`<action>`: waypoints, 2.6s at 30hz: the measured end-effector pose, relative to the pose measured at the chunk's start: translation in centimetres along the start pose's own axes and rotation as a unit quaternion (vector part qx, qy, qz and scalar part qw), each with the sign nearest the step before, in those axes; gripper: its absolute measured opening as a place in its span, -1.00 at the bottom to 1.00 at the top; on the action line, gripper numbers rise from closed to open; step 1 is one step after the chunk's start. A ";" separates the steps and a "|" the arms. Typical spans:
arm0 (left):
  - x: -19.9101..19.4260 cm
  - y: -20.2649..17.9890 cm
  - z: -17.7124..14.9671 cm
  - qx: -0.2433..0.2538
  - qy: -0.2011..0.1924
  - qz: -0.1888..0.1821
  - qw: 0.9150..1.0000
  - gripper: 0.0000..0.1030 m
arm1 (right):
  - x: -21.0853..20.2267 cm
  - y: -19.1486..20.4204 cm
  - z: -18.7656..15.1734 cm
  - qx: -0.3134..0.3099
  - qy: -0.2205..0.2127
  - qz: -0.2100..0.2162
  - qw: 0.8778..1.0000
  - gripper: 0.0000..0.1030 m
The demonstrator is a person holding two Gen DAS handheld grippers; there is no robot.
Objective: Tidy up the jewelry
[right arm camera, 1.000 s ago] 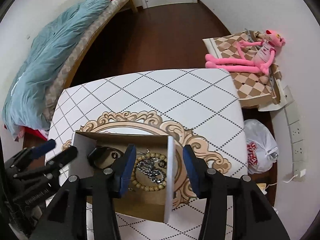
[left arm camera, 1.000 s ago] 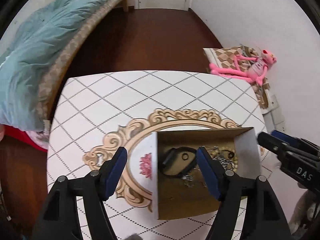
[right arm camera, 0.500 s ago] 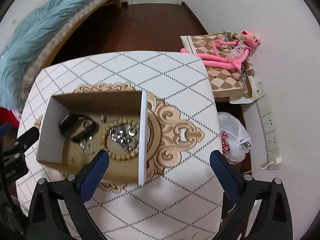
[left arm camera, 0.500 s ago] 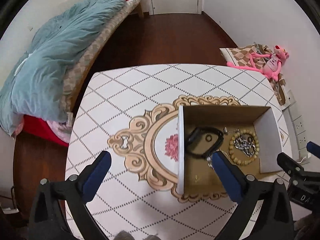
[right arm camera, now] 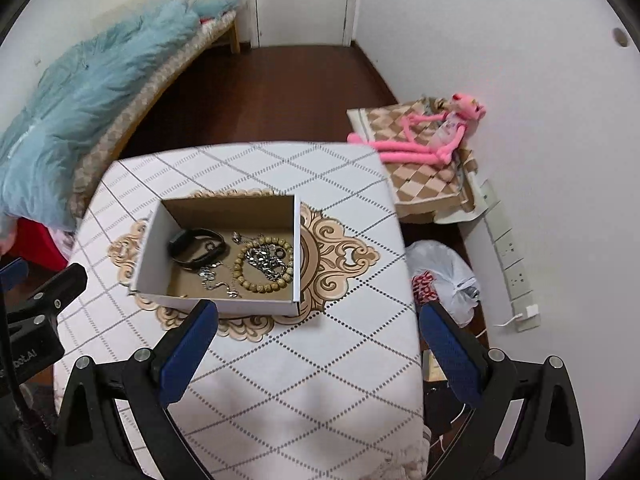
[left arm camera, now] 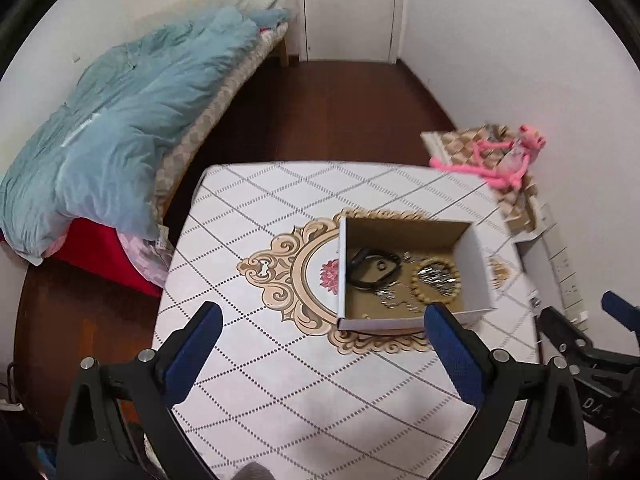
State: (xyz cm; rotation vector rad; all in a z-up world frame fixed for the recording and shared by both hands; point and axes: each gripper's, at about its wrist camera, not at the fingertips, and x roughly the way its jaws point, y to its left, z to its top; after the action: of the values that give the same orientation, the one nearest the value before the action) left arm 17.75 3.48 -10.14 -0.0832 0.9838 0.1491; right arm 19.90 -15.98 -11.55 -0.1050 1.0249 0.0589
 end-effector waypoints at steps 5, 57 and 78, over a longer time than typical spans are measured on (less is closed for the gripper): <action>-5.6 0.0 -0.6 0.003 -0.040 -0.013 0.999 1.00 | -5.9 -0.1 -0.9 0.000 -0.043 0.002 0.999 0.98; -10.7 -0.7 0.7 -0.005 -0.038 0.021 0.999 1.00 | -14.0 -1.0 0.4 0.004 -0.077 0.003 0.997 1.00; -6.4 -0.7 1.2 -0.003 0.008 0.019 1.000 1.00 | -8.8 -0.5 1.7 -0.001 -0.021 0.001 1.000 1.00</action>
State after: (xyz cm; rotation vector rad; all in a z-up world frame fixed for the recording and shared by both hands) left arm 15.37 2.39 -4.13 -0.0717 1.0018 0.1864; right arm 16.85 -16.27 -3.09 -0.1047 0.9823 0.0640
